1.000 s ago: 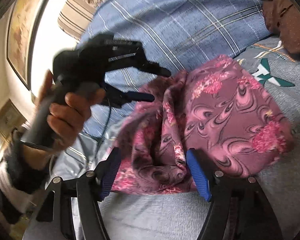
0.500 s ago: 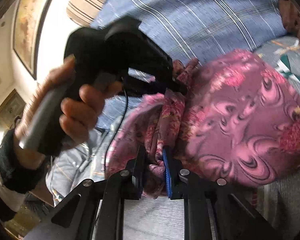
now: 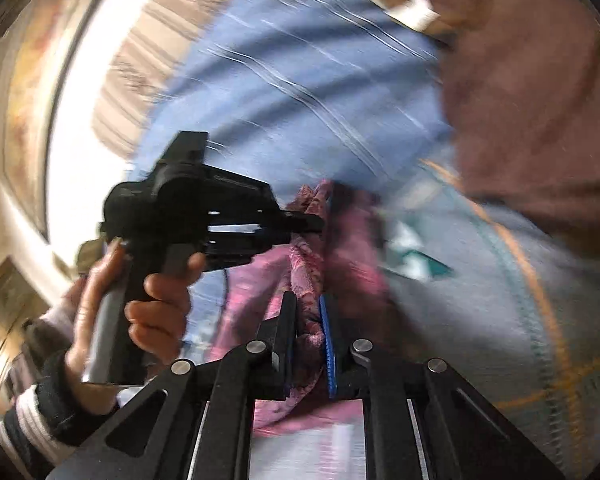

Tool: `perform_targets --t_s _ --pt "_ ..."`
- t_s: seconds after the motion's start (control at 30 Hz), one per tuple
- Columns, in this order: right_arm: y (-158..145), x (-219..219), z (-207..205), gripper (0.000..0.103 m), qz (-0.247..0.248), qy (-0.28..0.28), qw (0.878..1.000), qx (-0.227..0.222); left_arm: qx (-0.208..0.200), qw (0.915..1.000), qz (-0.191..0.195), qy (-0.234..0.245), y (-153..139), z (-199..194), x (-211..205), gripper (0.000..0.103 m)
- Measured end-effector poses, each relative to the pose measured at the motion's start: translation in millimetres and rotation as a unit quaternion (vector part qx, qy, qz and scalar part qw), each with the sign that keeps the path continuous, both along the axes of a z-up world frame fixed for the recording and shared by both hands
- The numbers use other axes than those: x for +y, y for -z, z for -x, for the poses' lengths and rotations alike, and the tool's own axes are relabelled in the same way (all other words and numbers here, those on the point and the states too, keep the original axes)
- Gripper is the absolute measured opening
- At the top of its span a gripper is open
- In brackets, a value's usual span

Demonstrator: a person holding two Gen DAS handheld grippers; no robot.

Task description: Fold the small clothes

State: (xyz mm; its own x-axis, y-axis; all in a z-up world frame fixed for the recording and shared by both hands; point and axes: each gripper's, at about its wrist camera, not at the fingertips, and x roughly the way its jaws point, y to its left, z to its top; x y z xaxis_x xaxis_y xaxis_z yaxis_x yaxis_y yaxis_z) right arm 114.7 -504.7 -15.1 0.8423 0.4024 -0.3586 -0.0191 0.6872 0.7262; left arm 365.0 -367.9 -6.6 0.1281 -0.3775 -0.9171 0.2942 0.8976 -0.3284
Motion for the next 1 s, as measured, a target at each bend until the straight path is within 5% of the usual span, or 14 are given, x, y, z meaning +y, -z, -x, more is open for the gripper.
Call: perform_targets --t_s 0.07,0.13,0.2,0.27,0.33,0.4,0.5,0.67,0.73,0.77,0.83,0.9,1.0 --pt "15.4 -1.3 -3.8 0.017 0.008 -0.007 0.999 0.043 0.001 0.9995 0.032 -0.010 -4.4 2.2 10.3 0.014" --pt "16.1 -6.1 0.7 0.017 0.005 -0.013 0.999 0.044 0.027 0.9964 0.080 -0.008 -17.0 5.2 27.0 0.025" --pt "-0.3 -15.1 7.3 0.029 0.017 0.007 0.999 0.026 0.017 0.9901 0.139 -0.005 -43.1 12.4 59.1 0.038" --pt "-17.1 -23.6 5.6 0.043 0.018 0.017 1.000 -0.003 -0.033 0.9862 0.161 -0.021 -70.0 19.5 97.6 0.065" --pt "-38.8 -28.0 -13.8 0.052 0.023 0.005 0.999 -0.023 -0.089 0.9847 0.140 -0.054 -86.6 21.5 140.2 0.068" --pt "-50.0 -23.5 -47.1 0.057 0.026 -0.034 0.999 -0.019 -0.098 0.9870 0.103 -0.074 -81.2 17.3 164.8 0.068" --pt "-50.0 -5.4 -110.6 0.057 0.033 -0.080 0.996 0.022 -0.054 0.9884 0.088 -0.111 -50.6 8.8 194.5 0.068" --pt "-25.6 16.9 -181.2 0.057 0.076 -0.097 0.986 0.111 -0.008 0.9811 0.118 -0.153 -9.4 -4.7 205.4 0.068" --pt "-13.3 24.2 -195.2 0.044 0.088 -0.117 0.978 0.150 -0.002 0.9814 0.122 -0.148 -5.0 -9.1 199.8 0.065" --pt "-16.1 27.6 -198.1 0.012 0.100 -0.125 0.976 0.146 -0.005 0.9809 0.131 -0.144 -7.2 -7.9 197.5 0.062" --pt "-32.1 25.0 -193.4 0.007 0.105 -0.137 0.980 0.100 -0.035 0.9805 0.137 -0.137 -13.2 -3.7 191.4 0.063" --pt "-43.9 13.8 -185.4 0.003 0.111 -0.110 0.986 0.063 -0.068 0.9832 0.103 -0.135 -11.8 -6.8 182.8 0.062" --pt "-11.5 0.6 -205.5 0.000 0.145 -0.077 0.976 0.144 -0.046 0.9871 0.050 -0.145 11.0 -22.3 174.2 0.055"
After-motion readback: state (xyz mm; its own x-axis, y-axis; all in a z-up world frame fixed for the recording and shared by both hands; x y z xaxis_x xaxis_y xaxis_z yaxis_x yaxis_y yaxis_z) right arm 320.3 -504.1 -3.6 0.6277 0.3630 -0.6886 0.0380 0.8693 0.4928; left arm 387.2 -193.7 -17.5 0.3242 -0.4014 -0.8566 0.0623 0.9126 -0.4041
